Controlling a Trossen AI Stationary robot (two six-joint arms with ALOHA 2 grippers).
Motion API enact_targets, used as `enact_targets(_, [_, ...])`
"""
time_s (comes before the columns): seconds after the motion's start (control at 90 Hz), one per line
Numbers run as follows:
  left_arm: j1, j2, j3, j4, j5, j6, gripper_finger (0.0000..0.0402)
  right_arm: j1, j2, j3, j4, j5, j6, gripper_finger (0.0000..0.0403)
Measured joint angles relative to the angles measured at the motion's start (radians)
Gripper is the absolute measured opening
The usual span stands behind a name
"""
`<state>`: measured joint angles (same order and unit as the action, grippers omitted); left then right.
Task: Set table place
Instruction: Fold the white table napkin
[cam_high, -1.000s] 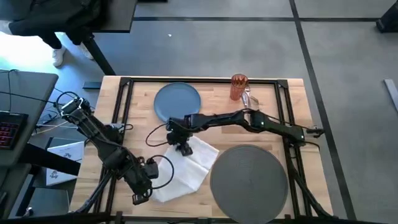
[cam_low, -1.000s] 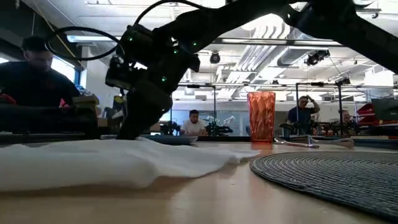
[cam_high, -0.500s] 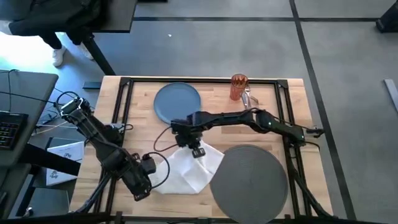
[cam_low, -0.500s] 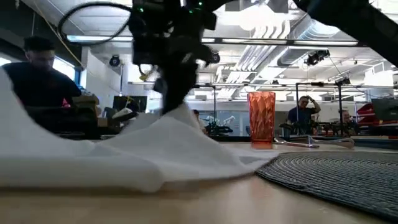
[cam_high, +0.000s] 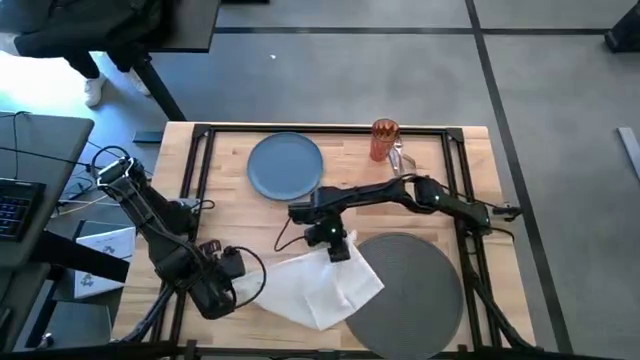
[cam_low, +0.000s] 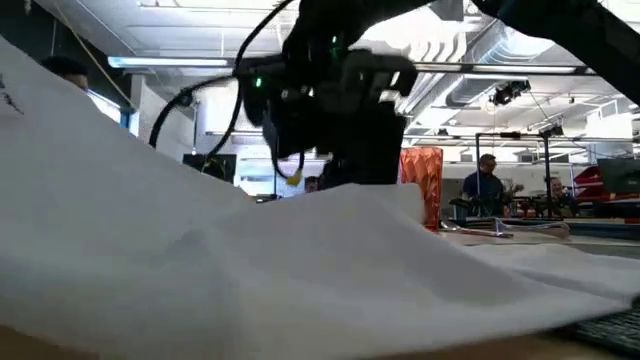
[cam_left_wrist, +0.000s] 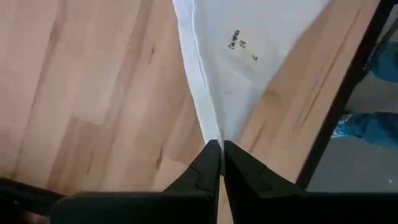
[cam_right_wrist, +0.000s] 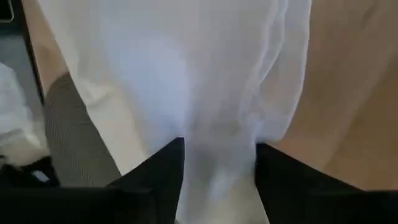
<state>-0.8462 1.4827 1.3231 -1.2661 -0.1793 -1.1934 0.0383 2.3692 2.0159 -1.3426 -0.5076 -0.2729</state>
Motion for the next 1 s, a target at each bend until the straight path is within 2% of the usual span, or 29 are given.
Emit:
enact_targets(0.144, [-0.011,0.0,0.0,-0.076,-0.025,-0.007,0.0,0.045,-0.094,0.003,0.011,0.109,-0.008,0.0157])
enact_targets(0.322, [-0.028,0.0,0.0,-0.177,-0.089,-0.017,0.0,0.096,-0.199,-0.065,0.11,0.168,0.093,0.0132])
enact_targets(0.4, [-0.035,0.0,0.0,-0.189,-0.125,-0.007,0.0,0.112,-0.211,-0.143,0.167,0.161,0.146,0.0123])
enact_targets(0.5, [-0.045,0.0,0.0,-0.189,-0.159,0.021,0.0,0.106,-0.209,-0.236,0.261,0.082,0.207,0.0118])
enact_targets(0.589, [-0.054,0.0,0.0,-0.185,-0.181,0.034,0.0,0.086,-0.213,-0.283,0.34,0.037,0.274,0.0117])
enact_targets(0.656, [-0.057,0.0,0.0,-0.182,-0.177,0.045,0.0,0.075,-0.212,-0.293,0.34,0.049,0.292,0.0117])
enact_targets(0.844, [-0.075,0.0,0.0,-0.173,-0.166,0.043,0.0,0.026,-0.233,-0.27,0.335,0.209,0.242,0.0117])
enact_targets(1.0, [-0.084,0.0,0.0,-0.145,-0.171,0.017,0.0,-0.057,-0.215,-0.27,0.369,0.081,0.087,0.0127])
